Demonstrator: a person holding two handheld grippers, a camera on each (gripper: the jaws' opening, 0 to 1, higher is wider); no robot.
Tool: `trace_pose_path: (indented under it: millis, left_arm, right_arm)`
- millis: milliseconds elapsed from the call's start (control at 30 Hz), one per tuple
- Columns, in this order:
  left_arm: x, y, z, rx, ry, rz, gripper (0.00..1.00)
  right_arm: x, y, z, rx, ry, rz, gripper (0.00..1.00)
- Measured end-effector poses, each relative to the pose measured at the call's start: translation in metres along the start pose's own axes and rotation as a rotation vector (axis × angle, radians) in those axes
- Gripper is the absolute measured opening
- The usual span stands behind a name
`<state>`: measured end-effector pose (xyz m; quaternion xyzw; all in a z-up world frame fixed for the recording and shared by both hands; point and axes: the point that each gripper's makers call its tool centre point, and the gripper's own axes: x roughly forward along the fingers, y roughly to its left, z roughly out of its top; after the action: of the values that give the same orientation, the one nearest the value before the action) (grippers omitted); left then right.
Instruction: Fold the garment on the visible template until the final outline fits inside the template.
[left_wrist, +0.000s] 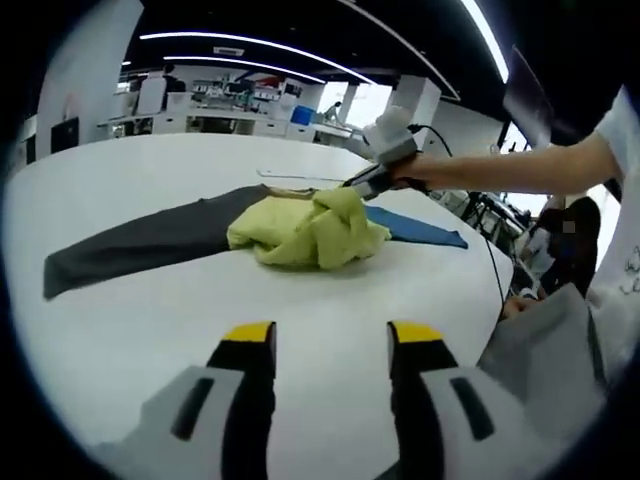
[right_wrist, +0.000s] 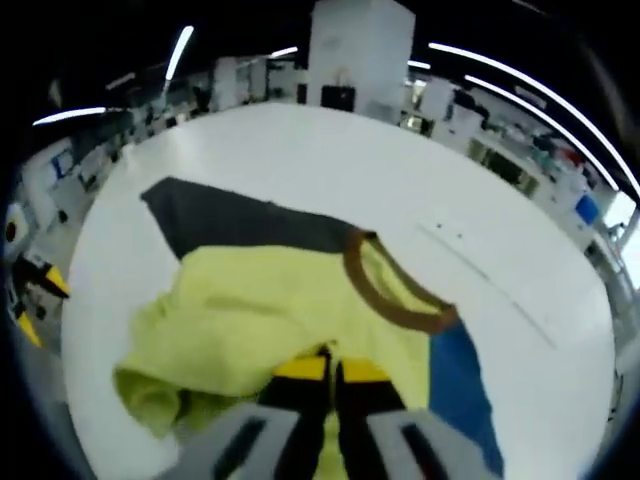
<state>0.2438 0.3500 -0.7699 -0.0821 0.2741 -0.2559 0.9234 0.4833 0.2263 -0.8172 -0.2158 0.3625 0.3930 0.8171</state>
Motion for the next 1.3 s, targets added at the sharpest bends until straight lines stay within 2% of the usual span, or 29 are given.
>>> trace_pose_path:
  millis: [300, 533, 667, 967, 1100, 1167, 1300]
  left_arm:
    - [0.007, -0.009, 0.004, 0.006, 0.003, -0.022, 0.39]
    - [0.013, -0.011, -0.001, 0.0, 0.019, -0.031, 0.38]
    - [0.017, -0.015, 0.001, -0.004, 0.017, -0.042, 0.37]
    - [0.026, -0.024, 0.004, 0.009, 0.019, -0.073, 0.37]
    - [0.028, -0.026, 0.003, 0.014, 0.022, -0.082, 0.37]
    - [0.028, -0.027, 0.003, 0.015, 0.025, -0.086, 0.38]
    - [0.03, -0.03, 0.003, 0.019, 0.028, -0.094, 0.39]
  right_arm:
    - [0.012, -0.008, -0.023, 0.016, 0.064, -0.019, 0.0]
    - [0.009, -0.007, -0.023, 0.037, 0.052, -0.018, 0.0]
    - [0.008, -0.008, -0.022, 0.024, 0.046, -0.016, 0.0]
    - [-0.006, -0.018, -0.011, -0.001, -0.019, -0.042, 0.2]
    - [-0.016, -0.021, -0.011, -0.024, -0.037, -0.053, 0.38]
    - [-0.018, -0.023, -0.012, -0.058, -0.041, -0.056, 0.44]
    - [-0.029, -0.021, -0.012, -0.062, -0.064, -0.041, 0.57]
